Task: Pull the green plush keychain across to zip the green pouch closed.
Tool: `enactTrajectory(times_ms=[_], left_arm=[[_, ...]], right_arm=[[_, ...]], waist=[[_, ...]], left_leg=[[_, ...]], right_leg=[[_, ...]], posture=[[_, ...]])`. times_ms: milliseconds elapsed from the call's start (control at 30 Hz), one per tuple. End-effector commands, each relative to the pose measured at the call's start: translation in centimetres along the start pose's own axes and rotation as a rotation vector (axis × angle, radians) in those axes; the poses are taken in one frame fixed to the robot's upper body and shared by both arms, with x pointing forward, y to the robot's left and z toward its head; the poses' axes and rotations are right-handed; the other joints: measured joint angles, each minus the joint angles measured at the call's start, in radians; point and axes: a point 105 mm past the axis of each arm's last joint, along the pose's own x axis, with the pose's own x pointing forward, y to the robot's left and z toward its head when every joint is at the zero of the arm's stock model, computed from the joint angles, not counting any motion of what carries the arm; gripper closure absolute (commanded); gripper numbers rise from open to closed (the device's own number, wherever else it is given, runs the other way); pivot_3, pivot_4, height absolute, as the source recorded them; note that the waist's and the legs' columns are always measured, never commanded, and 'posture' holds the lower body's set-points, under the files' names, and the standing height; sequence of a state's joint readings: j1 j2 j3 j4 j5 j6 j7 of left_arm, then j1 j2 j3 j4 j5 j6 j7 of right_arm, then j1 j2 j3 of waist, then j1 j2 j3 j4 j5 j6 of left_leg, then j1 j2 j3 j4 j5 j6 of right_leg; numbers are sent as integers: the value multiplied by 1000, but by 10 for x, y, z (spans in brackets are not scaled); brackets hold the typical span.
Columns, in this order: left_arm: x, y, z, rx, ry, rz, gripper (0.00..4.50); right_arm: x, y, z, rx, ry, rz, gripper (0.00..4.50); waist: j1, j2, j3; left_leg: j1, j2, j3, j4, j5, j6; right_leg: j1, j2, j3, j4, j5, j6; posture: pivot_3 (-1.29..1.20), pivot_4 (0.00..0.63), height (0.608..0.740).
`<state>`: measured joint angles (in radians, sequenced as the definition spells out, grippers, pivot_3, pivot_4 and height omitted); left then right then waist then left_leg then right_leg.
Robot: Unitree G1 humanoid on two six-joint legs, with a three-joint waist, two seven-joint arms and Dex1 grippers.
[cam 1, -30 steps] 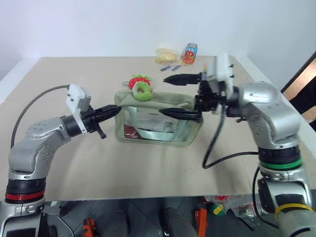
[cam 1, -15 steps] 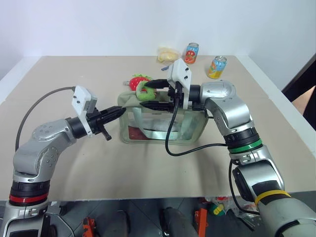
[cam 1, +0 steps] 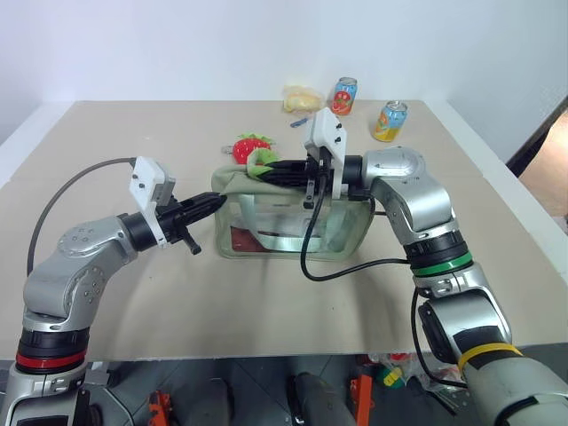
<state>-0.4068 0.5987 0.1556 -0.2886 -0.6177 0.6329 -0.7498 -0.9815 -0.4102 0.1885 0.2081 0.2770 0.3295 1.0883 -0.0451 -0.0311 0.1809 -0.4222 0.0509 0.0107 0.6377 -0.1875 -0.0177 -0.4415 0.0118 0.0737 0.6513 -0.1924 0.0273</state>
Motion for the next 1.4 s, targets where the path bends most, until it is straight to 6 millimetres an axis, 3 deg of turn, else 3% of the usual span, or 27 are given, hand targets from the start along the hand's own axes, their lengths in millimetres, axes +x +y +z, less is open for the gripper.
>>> enactTrajectory(times_ms=[33, 167, 333, 467, 533, 600, 667, 800, 933, 1200, 1333, 1367, 1400], left_arm=[[3, 2, 8, 28, -21, 22, 4500], [10, 6, 14, 17, -52, 66, 4500], [19, 1, 19, -12, -83, 83, 4500], [20, -5, 10, -37, -64, 90, 4500], [19, -4, 8, -43, -59, 96, 4500], [19, -4, 6, -48, -56, 100, 4500], [19, -4, 4, -49, -54, 100, 4500], [22, -2, 4, -34, -59, 118, 4500], [27, 4, 3, 3, -54, 144, 4500], [31, 9, 7, 28, -70, 175, 4500], [30, 10, 5, 0, -61, 174, 4500], [29, 10, 4, -14, -59, 172, 4500], [29, 11, 4, -25, -64, 173, 4160]], right_arm=[[-17, -4, 26, -105, -77, -50, 4493], [-48, -20, 30, -223, -33, -176, 4493], [-108, -46, 22, -316, 99, -405, 4493], [-192, -62, -12, -365, 436, -680, 4493], [-209, -57, -26, -396, 565, -693, 4493], [-195, -26, -61, -303, 640, -602, 4493], [-172, -3, -79, -225, 604, -569, 4493], [-135, 16, -97, -100, 503, -588, 4493], [-121, 17, -112, -46, 482, -618, 4493], [-126, 6, -109, -58, 447, -686, 4493], [-138, -5, -90, 1, 339, -760, 4493], [-140, -6, -86, 30, 303, -774, 4165], [-142, -7, -83, 63, 272, -786, 3774]], waist=[[0, 0, 0], [4, 0, 0], [10, 0, 0], [12, 0, 0], [12, 0, 0], [6, 0, 0], [-3, -1, 0], [-12, 0, 0], [-12, -1, 0], [-13, -1, 0], [-12, -1, 0], [-11, -1, 0], [-11, -1, 0]], left_leg=[[0, 0, 0, 0, 0, 0], [0, -1, 0, 0, 0, 0], [-1, -1, 1, 0, 0, 0], [-1, -2, 1, -1, 0, 0], [-1, -2, 1, -2, -1, 0], [0, -2, 2, -2, -1, 0], [2, -2, 1, -3, -1, 0], [7, -2, 0, -2, 0, 0], [8, -4, -1, 0, 4, -1], [8, -6, 4, 1, 6, 0], [7, -6, 4, 0, 6, 0], [7, -6, 4, -1, 6, 0], [7, -6, 4, -1, 6, 0]], right_leg=[[0, 0, 0, 0, 0, 0], [0, 0, 0, 0, 0, 0], [0, -1, 1, -2, 0, 1], [0, -1, 2, -2, -1, 2], [0, -2, 2, -2, -1, 3], [0, -1, 3, -2, -1, 2], [1, 0, 3, -2, -1, 3], [1, 2, 5, 0, 1, 0], [3, 1, 7, 0, 2, 1], [4, 0, 13, -4, 2, 0], [4, 1, 13, -4, 3, 2], [4, 1, 13, -4, 3, 3], [4, 1, 13, -4, 3, 3]], posture=[[0, 150, 740], [0, 150, 740], [0, 150, 740], [0, 150, 740], [0, 150, 740], [0, 150, 740], [0, 150, 740], [0, 150, 740], [0, 150, 740], [0, 150, 740], [0, 150, 740], [0, 150, 740], [0, 150, 740]])
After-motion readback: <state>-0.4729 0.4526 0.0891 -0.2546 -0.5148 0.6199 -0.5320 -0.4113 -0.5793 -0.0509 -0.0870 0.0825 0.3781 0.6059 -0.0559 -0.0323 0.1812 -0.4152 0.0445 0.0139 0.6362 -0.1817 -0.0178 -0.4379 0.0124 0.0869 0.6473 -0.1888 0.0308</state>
